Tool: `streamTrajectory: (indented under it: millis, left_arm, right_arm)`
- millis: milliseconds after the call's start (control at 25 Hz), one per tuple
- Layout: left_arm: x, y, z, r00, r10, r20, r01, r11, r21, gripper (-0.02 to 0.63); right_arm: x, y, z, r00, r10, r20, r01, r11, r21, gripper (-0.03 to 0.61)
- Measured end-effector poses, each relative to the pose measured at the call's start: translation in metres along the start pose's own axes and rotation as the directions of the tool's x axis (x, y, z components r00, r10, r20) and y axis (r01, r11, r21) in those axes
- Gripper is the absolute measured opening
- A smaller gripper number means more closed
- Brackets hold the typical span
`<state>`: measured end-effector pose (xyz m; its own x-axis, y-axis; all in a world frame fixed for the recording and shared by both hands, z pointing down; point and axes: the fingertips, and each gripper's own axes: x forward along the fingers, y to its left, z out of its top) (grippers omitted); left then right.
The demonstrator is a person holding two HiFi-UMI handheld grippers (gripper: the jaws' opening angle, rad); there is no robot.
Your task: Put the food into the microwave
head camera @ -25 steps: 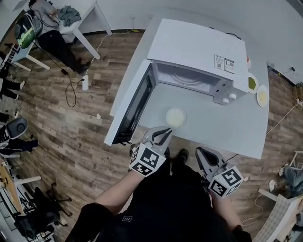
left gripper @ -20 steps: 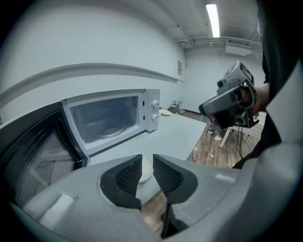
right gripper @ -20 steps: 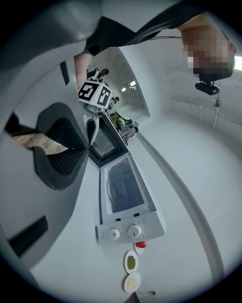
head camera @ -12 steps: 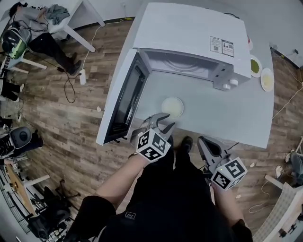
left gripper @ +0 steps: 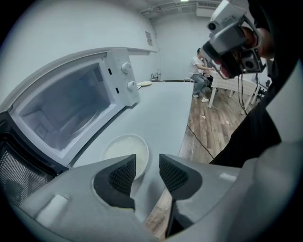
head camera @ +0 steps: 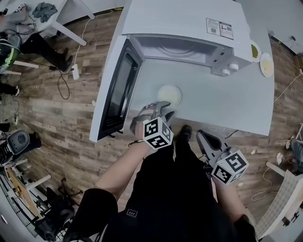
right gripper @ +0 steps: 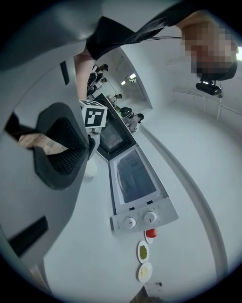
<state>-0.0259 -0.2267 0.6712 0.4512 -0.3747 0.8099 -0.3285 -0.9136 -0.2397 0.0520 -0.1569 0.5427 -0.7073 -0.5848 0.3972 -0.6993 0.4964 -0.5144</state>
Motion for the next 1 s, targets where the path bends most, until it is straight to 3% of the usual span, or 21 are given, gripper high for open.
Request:
streamTrajectory:
  millis: [160,480,680,1000]
  left_arm:
    - [0.005,-0.006,-0.002,1.000,-0.002,-0.021,0.004,0.998,0.068,0.140]
    - [0.017,0.000,-0.005,0.996,0.070,-0.046,-0.058,0.973,0.224,0.135]
    - [0.018,-0.001,-0.004,0.994,0.088,-0.059,-0.065,0.946,0.316,0.070]
    - [0.010,-0.001,0.003,0.994,0.083,-0.064,-0.056,0.937,0.346,0.044]
  right_arm:
    - [-0.010,0.000,0.002,0.999,-0.030,0.018,0.030,1.000,0.000,0.014]
    - [-0.027,-0.003,-0.004,0.995,-0.102,0.017,0.101,0.995,0.008,0.014]
    - [-0.033,-0.004,-0.003,0.990,-0.138,0.020,0.138,0.990,0.013,0.014]
    - [-0.030,0.001,0.003,0.990,-0.143,0.022,0.143,0.990,-0.003,0.014]
